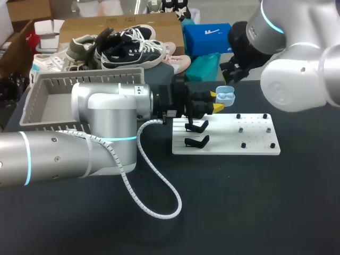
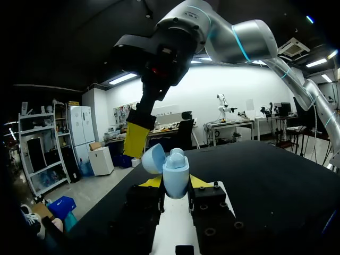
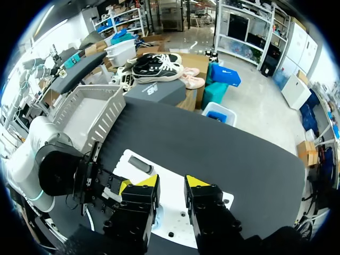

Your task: Pick up each earbud case from the left stands, insert the matching earbuds, close the lid, and place the case in the box.

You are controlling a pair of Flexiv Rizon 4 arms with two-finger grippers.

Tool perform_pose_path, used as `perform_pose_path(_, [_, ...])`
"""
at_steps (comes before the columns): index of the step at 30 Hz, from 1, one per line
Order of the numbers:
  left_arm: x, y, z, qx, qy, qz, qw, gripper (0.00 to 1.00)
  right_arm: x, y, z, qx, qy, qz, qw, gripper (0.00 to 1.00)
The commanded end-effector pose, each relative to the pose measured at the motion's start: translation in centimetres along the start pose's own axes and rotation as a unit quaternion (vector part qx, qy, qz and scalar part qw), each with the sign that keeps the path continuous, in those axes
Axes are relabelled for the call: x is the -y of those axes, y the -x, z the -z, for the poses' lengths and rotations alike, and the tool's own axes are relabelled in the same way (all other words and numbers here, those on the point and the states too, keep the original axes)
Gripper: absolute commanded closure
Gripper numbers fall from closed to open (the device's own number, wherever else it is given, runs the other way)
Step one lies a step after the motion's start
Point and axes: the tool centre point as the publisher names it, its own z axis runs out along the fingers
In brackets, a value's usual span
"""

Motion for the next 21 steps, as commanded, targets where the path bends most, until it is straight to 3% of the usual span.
perform_pose_path(1, [-0.1,-0.1,0.0,0.001,0.000,-0.001,1.000,1.00,-0.1,-0.2,0.0,-0.004,0.003,0.000,1.000,0.73])
perform_pose_path(21, [-0.1,-0.1,0.0,0.001,0.000,-0.001,1.000,1.00,-1.4,-3.4,2.0,0.008,0.015,-0.015,1.000,0.72])
